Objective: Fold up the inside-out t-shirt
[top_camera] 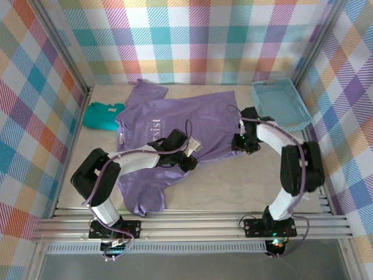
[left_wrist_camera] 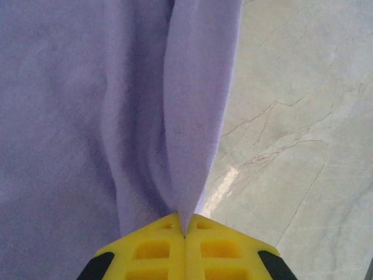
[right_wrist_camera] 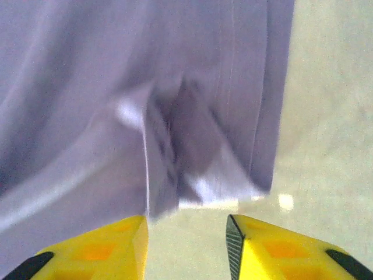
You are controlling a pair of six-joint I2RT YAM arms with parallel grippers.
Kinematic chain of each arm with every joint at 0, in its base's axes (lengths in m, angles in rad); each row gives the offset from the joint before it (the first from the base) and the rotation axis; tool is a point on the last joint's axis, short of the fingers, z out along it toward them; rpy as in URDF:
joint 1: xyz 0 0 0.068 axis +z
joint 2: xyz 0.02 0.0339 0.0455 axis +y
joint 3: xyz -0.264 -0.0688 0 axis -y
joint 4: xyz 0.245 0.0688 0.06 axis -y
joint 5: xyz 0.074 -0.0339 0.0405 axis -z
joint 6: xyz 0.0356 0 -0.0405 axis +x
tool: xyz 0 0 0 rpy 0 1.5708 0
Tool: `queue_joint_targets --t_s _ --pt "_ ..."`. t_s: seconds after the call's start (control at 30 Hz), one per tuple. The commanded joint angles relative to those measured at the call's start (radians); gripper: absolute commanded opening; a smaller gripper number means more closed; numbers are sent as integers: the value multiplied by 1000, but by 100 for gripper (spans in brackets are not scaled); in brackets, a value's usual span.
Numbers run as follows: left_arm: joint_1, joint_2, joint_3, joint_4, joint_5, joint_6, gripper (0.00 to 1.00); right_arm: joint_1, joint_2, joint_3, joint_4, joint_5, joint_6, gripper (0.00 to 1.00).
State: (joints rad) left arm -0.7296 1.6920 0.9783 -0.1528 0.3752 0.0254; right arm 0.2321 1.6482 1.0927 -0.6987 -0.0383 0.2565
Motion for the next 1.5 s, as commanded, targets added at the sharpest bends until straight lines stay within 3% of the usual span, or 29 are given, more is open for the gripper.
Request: queue_joint_targets --t_s 0.0,0.17,0.43,0.77,1.1,1.27,1.33,1.47 --pt "10 18 14 9 47 -20 0 24 -77 -85 65 -62 55 46" --pt "12 24 29 -5 56 -15 0 36 -47 -113 146 -41 73 47" --pt "15 26 23 -2 61 -16 0 36 107 -11 185 -7 62 45" --pt "19 15 -4 -1 75 -17 0 31 212 122 100 144 8 31" --pt "25 1 -27 13 83 -25 0 -10 265 238 11 248 -54 10" --pt "26 6 -25 19 87 -31 0 -17 212 222 -10 277 -65 9" --pt "25 10 -22 19 89 -35 0 -17 160 178 5 188 -54 13" --pt "25 12 -19 19 91 -37 0 -16 44 34 82 -5 19 31"
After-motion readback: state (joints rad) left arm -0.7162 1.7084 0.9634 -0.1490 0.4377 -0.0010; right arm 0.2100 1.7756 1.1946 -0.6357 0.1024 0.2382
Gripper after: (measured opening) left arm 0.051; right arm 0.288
